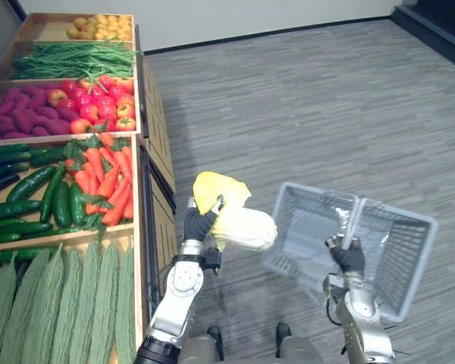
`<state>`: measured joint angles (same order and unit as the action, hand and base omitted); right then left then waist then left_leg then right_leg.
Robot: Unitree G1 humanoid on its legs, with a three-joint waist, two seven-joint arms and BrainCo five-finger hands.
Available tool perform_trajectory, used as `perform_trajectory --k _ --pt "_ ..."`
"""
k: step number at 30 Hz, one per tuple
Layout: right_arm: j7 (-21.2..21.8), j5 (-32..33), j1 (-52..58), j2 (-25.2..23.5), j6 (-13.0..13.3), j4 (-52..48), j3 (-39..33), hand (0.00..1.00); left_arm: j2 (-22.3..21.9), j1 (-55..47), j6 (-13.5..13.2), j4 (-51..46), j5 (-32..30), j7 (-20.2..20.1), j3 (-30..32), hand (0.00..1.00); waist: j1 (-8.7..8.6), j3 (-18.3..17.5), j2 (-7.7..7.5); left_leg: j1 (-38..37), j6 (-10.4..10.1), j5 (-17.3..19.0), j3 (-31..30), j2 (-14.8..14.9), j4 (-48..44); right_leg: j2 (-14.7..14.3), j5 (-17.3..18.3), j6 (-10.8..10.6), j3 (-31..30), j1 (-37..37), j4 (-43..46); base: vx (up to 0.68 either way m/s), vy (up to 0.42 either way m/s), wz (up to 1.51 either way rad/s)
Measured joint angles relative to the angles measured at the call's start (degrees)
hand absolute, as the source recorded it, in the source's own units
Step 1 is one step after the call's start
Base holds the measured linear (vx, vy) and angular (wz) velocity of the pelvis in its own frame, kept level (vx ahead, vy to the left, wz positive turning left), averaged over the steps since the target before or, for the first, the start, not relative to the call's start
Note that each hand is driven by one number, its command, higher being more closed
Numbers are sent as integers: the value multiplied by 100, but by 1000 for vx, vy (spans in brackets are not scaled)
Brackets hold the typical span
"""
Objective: Pick vegetable in the basket
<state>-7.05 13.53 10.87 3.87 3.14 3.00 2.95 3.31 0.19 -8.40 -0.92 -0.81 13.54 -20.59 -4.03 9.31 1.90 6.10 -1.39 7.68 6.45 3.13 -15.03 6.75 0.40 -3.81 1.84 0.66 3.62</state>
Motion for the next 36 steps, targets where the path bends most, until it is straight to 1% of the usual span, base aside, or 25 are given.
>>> perform_trajectory --k 2,6,10,11,14,19,21,24,30,34,36 --pt "176 52 56 -5 0 -1 209 100 25 29 76 190 -28 -43 -51 100 -14 -2 1 -174 -1 1 75 19 169 -21 -4 4 -94 -56 -18 56 -14 -26" --pt "498 336 86 -7 0 -21 521 100 57 178 194 746 -432 -113 -202 100 -50 -24 -26 -304 -9 -8 210 50 389 -61 -68 93 -261 -49 -147 2 -13 -24" --pt "622 607 89 5 -2 -21 868 100 149 201 318 1092 -695 -120 -253 100 -67 -68 -98 -408 -7 -29 330 46 508 -64 -92 83 -390 -48 -201 -17 3 -18" --pt "630 642 91 2 -16 -21 964 100 155 202 323 1180 -781 -124 -255 0 -86 -87 -129 -410 -5 -30 333 42 512 -65 -92 82 -394 -48 -212 0 0 0" --pt "631 948 90 -11 -37 -22 1096 100 158 212 369 1466 -916 -162 -354 0 -112 -196 -208 -423 28 -82 339 9 593 -49 -128 62 -400 -60 -289 0 0 0" --pt "631 1603 158 61 -110 -256 1292 100 142 258 594 2177 -1344 -207 -368 0 -152 -276 -295 -547 27 -149 342 -16 732 -33 -146 59 -396 -119 -308 0 0 0" --pt "647 1803 231 125 -110 -453 1382 100 143 260 636 2202 -1381 -195 -374 0 -151 -292 -316 -571 39 -225 327 -29 834 -28 -154 51 -378 -117 -319 -34 -11 5" --pt "743 1978 229 151 -110 -492 1445 100 143 269 650 2201 -1413 -187 -370 0 -145 -302 -324 -607 25 -292 301 -30 937 -35 -155 51 -362 -118 -324 -34 -18 4" --pt "847 2064 260 144 -132 -518 1656 100 128 265 648 2047 -1457 -190 -374 0 -136 -318 -331 -698 -34 -519 223 -27 1284 -38 -154 49 -303 -120 -382 -38 -28 6" --pt "843 2049 308 146 -142 -518 1573 100 128 254 628 1674 -1445 -191 -379 0 -129 -319 -329 -782 -65 -683 145 -21 1530 -54 -150 44 -198 -140 -392 -22 -23 10" --pt "837 1947 325 140 -148 -517 1460 100 125 254 563 1405 -1418 -189 -404 0 -135 -322 -324 -856 -73 -781 143 -26 1697 -56 -134 20 -182 -144 -393 0 0 0"
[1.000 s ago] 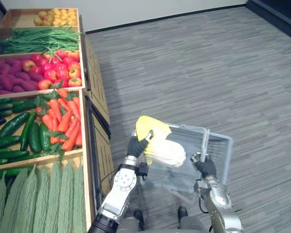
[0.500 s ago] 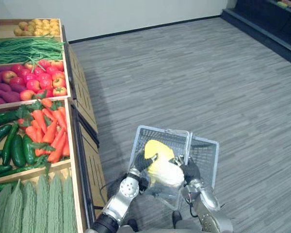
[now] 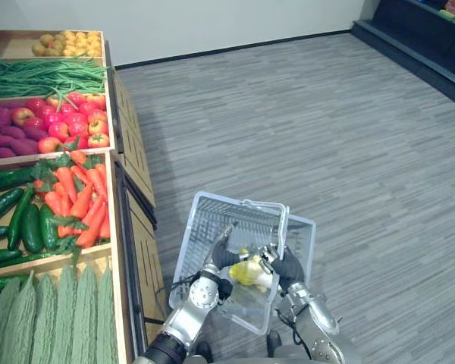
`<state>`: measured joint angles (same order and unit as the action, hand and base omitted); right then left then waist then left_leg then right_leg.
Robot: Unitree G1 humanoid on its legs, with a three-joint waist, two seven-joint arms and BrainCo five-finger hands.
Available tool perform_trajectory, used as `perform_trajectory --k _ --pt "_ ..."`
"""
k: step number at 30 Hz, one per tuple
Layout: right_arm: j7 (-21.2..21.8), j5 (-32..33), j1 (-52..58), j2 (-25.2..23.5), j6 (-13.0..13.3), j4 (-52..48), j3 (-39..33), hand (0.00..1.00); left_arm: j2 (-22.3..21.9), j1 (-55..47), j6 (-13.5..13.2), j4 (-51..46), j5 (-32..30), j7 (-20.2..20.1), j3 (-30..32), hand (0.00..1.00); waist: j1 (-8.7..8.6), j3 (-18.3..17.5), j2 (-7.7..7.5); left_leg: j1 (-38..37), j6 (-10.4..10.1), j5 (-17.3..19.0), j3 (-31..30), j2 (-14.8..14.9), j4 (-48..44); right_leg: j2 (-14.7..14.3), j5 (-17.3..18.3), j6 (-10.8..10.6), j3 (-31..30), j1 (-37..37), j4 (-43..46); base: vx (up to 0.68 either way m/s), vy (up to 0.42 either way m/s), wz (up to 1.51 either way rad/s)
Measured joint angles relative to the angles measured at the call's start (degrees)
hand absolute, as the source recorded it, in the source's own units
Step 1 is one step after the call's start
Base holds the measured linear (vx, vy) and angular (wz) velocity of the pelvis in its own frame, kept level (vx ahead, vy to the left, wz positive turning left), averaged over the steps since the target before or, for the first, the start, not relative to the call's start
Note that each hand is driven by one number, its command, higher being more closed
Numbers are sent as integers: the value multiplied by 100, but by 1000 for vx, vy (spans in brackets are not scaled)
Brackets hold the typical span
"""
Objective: Pick vegetable in the basket
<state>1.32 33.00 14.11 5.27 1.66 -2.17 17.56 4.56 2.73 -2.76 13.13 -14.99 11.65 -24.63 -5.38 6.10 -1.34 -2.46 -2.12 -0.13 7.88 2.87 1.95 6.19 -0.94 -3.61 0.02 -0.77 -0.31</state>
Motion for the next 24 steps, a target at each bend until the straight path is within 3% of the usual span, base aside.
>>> perform_trajectory --k 7,10,16,22,24 --pt "-172 -736 188 -42 -7 3 -455 100 -33 -36 -175 -854 82 9 31 0 -6 -46 40 -121 3 -209 -77 -56 346 -20 50 -74 166 -9 2 -15 -13 7" --pt "-270 -1152 275 -54 -8 3 -655 100 -106 -325 -287 -1356 127 5 213 0 -6 -116 141 -129 4 -209 -109 -90 346 10 63 -93 199 -34 13 1 14 8" --pt "-432 -1593 329 -155 -3 14 -1557 100 -93 -1128 -508 -2385 559 -1 1093 0 79 -200 229 -122 3 -207 -233 -92 350 14 81 -119 334 -95 3 -16 -8 9" --pt "-491 -2022 322 -144 44 429 -2086 100 -135 -1727 -637 -3083 708 126 1634 0 165 -212 219 -26 0 -209 -325 -95 349 31 90 -131 470 -69 -5 -29 -10 10" --pt "-497 -2138 320 -143 46 731 -2260 100 -179 -1941 -683 -3310 712 216 1861 0 281 -214 212 22 -1 -208 -323 -95 346 42 93 -135 472 -14 -5 0 0 0"
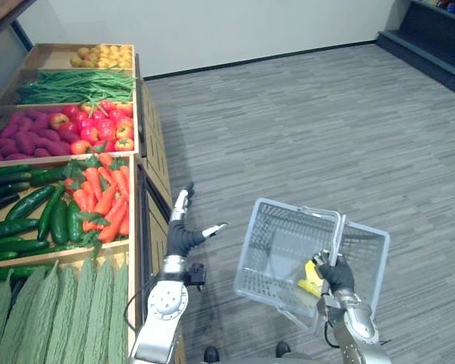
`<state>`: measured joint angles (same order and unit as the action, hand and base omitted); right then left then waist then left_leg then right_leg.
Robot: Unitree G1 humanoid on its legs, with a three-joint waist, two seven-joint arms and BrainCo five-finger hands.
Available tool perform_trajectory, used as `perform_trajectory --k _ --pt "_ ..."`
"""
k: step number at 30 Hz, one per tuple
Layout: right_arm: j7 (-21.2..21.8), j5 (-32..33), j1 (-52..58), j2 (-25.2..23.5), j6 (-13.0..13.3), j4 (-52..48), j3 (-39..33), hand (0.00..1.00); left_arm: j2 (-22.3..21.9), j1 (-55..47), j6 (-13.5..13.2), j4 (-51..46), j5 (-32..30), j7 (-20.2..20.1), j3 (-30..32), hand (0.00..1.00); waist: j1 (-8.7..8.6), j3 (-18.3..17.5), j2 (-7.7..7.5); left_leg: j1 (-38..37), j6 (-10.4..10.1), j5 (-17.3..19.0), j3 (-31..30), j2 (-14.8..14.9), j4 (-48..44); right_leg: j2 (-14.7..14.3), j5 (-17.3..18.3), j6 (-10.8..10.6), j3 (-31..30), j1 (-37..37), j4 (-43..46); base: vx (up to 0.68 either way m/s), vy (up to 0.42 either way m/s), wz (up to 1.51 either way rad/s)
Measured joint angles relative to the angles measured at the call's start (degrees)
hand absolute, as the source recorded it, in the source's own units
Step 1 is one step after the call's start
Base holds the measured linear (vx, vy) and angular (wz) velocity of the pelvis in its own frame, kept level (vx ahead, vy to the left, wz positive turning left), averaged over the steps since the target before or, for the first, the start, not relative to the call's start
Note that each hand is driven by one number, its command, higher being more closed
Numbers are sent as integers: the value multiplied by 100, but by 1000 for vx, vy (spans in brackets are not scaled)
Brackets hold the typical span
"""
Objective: Pick vegetable in the basket
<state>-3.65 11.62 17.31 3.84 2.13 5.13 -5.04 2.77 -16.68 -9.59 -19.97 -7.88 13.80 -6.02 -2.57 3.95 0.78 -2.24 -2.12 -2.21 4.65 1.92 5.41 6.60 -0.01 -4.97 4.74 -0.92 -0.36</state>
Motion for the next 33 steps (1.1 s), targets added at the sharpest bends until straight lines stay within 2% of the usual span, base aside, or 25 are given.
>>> perform_trajectory --k 4,5,7,8,9,10,11,12,13,14,16,18,19,20,21,22,23,24,25,26,27,29,30,31,33 --pt "-33 -122 1 -15 -2 374 -215 100 -99 -168 -72 -197 92 68 243 0 32 4 -41 136 -6 48 -26 -23 -123 50 13 -19 73 41 -4 -3 6 9" --pt "-59 -159 -20 -23 -2 487 -232 100 -109 -229 -88 -301 121 84 319 0 33 12 -94 234 19 149 -28 -37 -308 75 27 -41 107 51 3 -4 26 9" --pt "-135 -233 -103 -95 -5 637 -343 100 -226 -269 -90 -448 184 144 514 0 51 86 -254 673 70 734 -34 -102 -1311 257 422 -212 297 230 471 -7 54 8" --pt "-154 -278 -128 -111 -14 677 -390 100 -264 -272 -89 -472 214 139 543 0 44 115 -276 778 90 919 -62 -100 -1630 285 561 -232 323 278 695 -12 75 17" --pt "-170 -289 -145 -110 -25 746 -471 100 -309 -269 -90 -493 263 140 582 0 32 160 -257 931 122 1283 -159 -81 -2167 340 783 -295 474 319 1152 -1 50 16" --pt "-172 -293 -159 -100 -26 772 -511 100 -335 -273 -90 -492 274 140 611 0 39 199 -230 952 142 1431 -228 -41 -2381 354 817 -281 612 391 1470 -12 46 9" --pt "-172 -317 -205 -100 -28 788 -562 100 -362 -294 -87 -489 277 156 653 0 55 265 -160 967 199 1576 -252 15 -2557 384 804 -287 709 558 2046 -8 72 13" --pt "-174 -321 -252 -114 -28 791 -576 100 -330 -334 -87 -489 277 176 672 0 22 309 -93 914 304 1642 -336 57 -2593 471 634 -290 770 875 2860 18 115 28" --pt "-185 -318 -325 -119 -28 818 -577 100 -312 -326 -89 -489 276 195 658 0 5 385 22 788 379 1685 -429 148 -2569 454 557 1 797 1137 3396 72 114 37" --pt "-188 -315 -362 -122 -28 843 -576 100 -296 -328 -88 -486 276 204 644 0 6 433 76 787 405 1702 -467 194 -2551 413 732 65 783 1170 3379 121 56 26" --pt "-159 -318 -594 -118 -28 924 -576 100 -234 -230 -91 -434 284 293 694 0 42 492 -48 809 440 1745 -619 294 -2549 194 982 87 709 1444 2798 214 -35 16" --pt "-155 -320 -721 -112 -21 908 -607 100 -248 -118 -85 -250 284 291 666 0 37 542 -2 820 393 1835 -726 377 -2554 16 957 53 481 1703 2351 243 -104 24" --pt "-167 -321 -758 -104 -21 901 -714 100 -274 114 -75 -18 282 290 623 0 -6 603 61 726 320 1955 -883 431 -2545 -95 718 -11 160 1877 1771 235 -124 44" --pt "-180 -322 -752 -102 -22 901 -750 100 -275 200 -73 31 279 293 614 0 -32 620 33 653 270 2024 -938 429 -2560 -124 567 -46 68 1889 1534 332 -195 62" --pt "-240 -322 -699 -98 -25 896 -749 100 -261 278 -75 38 277 301 616 0 -52 672 78 511 86 2192 -1011 415 -2684 -115 330 -25 -144 1901 1272 303 -194 51" --pt "-250 -323 -652 -98 -25 879 -744 100 -253 296 -80 38 277 300 616 0 -78 641 -3 431 12 2346 -1076 417 -2791 -112 255 30 -195 1895 1241 507 -402 80" --pt "-256 -319 -610 -45 -46 869 -707 100 -255 253 -85 80 275 294 594 0 -159 642 126 301 -109 2615 -1280 533 -2916 -162 -166 1 -173 1863 1595 584 -379 75" --pt "-286 -317 -624 72 -60 833 -686 100 -384 132 -86 129 273 286 514 0 -138 581 389 308 -189 2594 -1386 744 -3205 -381 269 136 18 1870 1890 600 -372 62" --pt "-293 -317 -647 106 -63 801 -681 100 -420 110 -90 134 274 287 415 0 -124 558 507 467 -195 2455 -1390 805 -3587 -430 345 222 76 1845 1984 515 -258 34" --pt "-293 -316 -690 147 -63 733 -618 100 -504 47 -87 170 280 278 363 0 -100 567 540 931 -257 1912 -1290 898 -4591 -491 481 332 183 1649 2023 518 -322 26" --pt "-302 -310 -662 142 -64 627 -492 100 -582 15 -84 228 282 258 299 0 -11 607 502 1356 -222 1424 -892 1178 -5617 -601 566 451 294 1238 1802 521 -329 27" --pt "-400 -298 -570 127 -63 397 -407 100 -565 -13 -85 255 332 253 124 0 75 632 477 1610 -202 1475 -431 1332 -6416 -656 623 545 498 480 1376 503 -265 38" --pt "-415 -297 -493 126 -62 230 -395 100 -578 -8 -93 240 338 251 67 0 98 665 425 1769 -112 1538 -233 1317 -6547 -645 653 594 608 199 1219 531 -238 68" --pt "-471 -260 -481 168 -36 86 -450 100 -579 46 -101 236 386 256 68 0 131 657 438 2040 10 1620 44 1248 -6406 -639 685 644 783 -128 976 404 -165 57" --pt "-517 -187 -501 149 -11 23 -606 100 -583 53 -100 240 387 255 73 0 198 659 437 2253 27 1639 376 1132 -5775 -635 700 665 978 -461 698 350 -81 52"
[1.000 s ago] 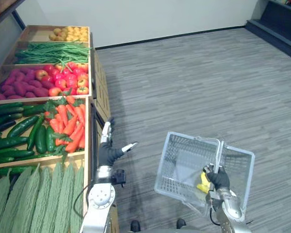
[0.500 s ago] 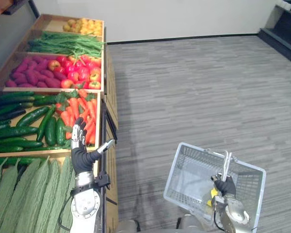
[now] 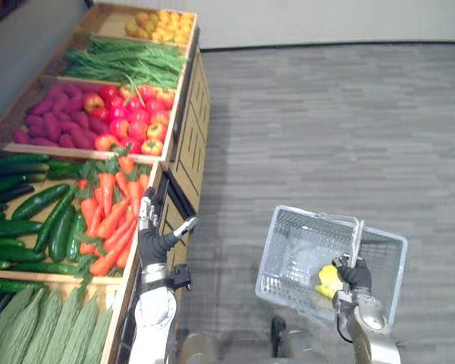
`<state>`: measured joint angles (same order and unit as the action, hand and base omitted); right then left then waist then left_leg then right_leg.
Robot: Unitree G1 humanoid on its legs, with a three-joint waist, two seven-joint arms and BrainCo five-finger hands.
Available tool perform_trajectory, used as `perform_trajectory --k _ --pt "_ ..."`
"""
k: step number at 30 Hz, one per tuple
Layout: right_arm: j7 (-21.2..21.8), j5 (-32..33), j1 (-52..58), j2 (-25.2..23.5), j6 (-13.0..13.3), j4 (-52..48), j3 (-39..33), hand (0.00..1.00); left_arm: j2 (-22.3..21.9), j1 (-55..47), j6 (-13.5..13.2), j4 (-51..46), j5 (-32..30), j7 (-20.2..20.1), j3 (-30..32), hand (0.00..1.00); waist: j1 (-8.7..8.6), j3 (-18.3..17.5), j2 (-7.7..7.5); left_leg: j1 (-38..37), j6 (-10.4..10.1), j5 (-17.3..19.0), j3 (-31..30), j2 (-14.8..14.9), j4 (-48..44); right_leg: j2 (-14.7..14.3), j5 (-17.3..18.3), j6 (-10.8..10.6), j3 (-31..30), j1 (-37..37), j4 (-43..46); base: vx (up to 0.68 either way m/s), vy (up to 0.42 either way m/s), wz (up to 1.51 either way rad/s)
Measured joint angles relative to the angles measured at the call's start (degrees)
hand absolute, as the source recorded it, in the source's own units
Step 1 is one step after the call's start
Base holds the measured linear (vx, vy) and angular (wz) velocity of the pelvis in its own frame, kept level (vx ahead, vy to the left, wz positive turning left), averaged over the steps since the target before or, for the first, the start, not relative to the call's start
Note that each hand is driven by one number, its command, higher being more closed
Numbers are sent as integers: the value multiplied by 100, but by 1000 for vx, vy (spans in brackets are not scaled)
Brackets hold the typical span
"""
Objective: Pick vegetable in the basket
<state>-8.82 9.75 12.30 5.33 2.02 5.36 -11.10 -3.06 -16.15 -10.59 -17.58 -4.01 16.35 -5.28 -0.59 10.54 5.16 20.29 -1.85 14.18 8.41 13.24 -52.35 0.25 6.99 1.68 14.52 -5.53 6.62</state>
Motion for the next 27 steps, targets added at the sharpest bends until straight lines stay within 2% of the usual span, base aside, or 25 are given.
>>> perform_trajectory --k 2,3,4,5,6,7,9,11,12,13,15,17,19,20,21,22,23,24,25,27 --pt "-36 86 12 -31 2 -1 -234 100 2 2 6 3 -3 -4 -2 0 -11 6 -8 78 -6 -14 427 -154 880 3 20 -28 301 -376 -188 446 -14 81" --pt "-99 94 82 -17 28 -2 -366 100 6 39 5 2 -5 -4 -6 0 -21 3 -8 59 14 -195 839 -269 1576 5 127 -194 506 -583 -166 444 21 103" --pt "-114 94 146 -18 41 -7 -439 100 8 57 5 -19 -13 0 -7 0 -19 -18 24 -46 256 -811 1233 -348 2169 -37 293 -339 605 -716 -103 311 29 83" --pt "-115 94 166 -29 40 12 -492 100 27 54 4 -48 -14 1 -7 0 -17 -29 38 -84 784 -920 1519 -347 2368 -55 473 -409 606 -749 1 298 39 87" --pt "-123 94 164 -150 25 105 -558 100 175 103 15 -36 -14 2 -3 0 -61 -107 -168 -214 1014 -594 1726 -501 2453 116 842 -446 614 -792 193 356 46 87" --pt "-123 91 118 -211 22 176 -550 100 265 157 35 -32 -17 -3 74 0 -54 -64 -348 -222 1069 -503 1679 -682 2482 250 920 -524 611 -801 295 342 47 75" --pt "-123 46 10 -285 -41 270 -586 100 264 97 67 -32 -17 1 128 0 10 -64 -445 -407 1066 -378 1645 -875 2581 419 918 -527 612 -787 710 367 52 42" --pt "-110 -27 -11 -287 -89 376 -588 100 273 54 92 -32 -19 2 142 0 -28 -43 -481 -817 1029 -234 1454 -1127 2783 705 843 -609 749 -576 1950 412 68 61" --pt "-108 -79 -12 -300 -94 503 -595 100 281 63 109 -35 -53 -3 131 0 -74 -46 -476 -1137 994 -154 1207 -1276 2957 947 438 -395 686 -239 3209 381 29 98" --pt "-103 -91 15 -332 -109 565 -586 100 261 71 122 -35 -68 0 91 0 -204 -52 -477 -1389 1010 -94 922 -1345 3060 1011 640 -141 371 166 4137 449 -24 104" --pt "-93 -101 47 -377 -113 560 -577 100 271 78 127 -35 -101 20 94 0 -218 -48 -474 -1622 981 -37 687 -1328 3143 823 971 -103 -161 686 4437 347 -92 79" --pt "-90 -133 117 -456 -113 508 -575 100 257 115 142 -35 -145 34 75 0 -178 -48 -497 -1873 851 35 306 -1276 3206 570 1210 -157 -743 1337 4066 330 -151 94" --pt "-96 -132 274 -529 -98 415 -540 100 241 145 142 -39 -184 47 21 0 -181 -50 -496 -1973 711 116 -166 -1201 3133 261 1213 -185 -1388 1737 3495 309 -213 128" --pt "-99 -127 423 -530 -72 396 -484 100 226 153 141 -40 -233 69 -24 0 -205 -66 -548 -1953 589 190 -485 -1179 2988 106 1155 -279 -1922 1863 3004 251 -263 167" --pt "-107 -127 588 -559 -38 395 -482 100 243 135 140 -41 -289 120 -102 0 -185 -120 -661 -1823 412 342 -770 -1228 2757 107 883 -416 -2345 1878 2404 236 -285 177" --pt "-111 -127 693 -582 -21 396 -478 100 263 122 140 -63 -300 123 -143 0 -166 -173 -767 -1771 309 487 -885 -1274 2627 168 614 -421 -2511 1861 2136 242 -345 169" --pt "-123 -109 763 -544 -20 549 -490 100 246 82 152 -22 -344 117 -185 0 -158 -191 -784 -1671 129 693 -1207 -1258 2315 204 464 -679 -2318 1845 2298 256 -349 145" --pt "-127 -74 807 -458 -25 673 -529 100 166 -56 166 -24 -345 111 -238 0 -118 -281 -628 -1576 60 730 -1441 -1053 2264 136 532 -569 -1963 1766 2216 297 -401 130" --pt "-128 -72 825 -427 -25 678 -529 100 155 -97 166 -30 -345 109 -305 0 -88 -305 -589 -1531 43 722 -1508 -993 2291 117 558 -522 -1822 1746 2190 204 -290 106" --pt "-131 10 807 -366 -9 780 -540 100 119 -106 165 -36 -345 52 -397 0 35 -346 -453 -1499 -252 534 -1718 -800 2604 84 552 -416 -1366 1615 2058 154 -319 109"
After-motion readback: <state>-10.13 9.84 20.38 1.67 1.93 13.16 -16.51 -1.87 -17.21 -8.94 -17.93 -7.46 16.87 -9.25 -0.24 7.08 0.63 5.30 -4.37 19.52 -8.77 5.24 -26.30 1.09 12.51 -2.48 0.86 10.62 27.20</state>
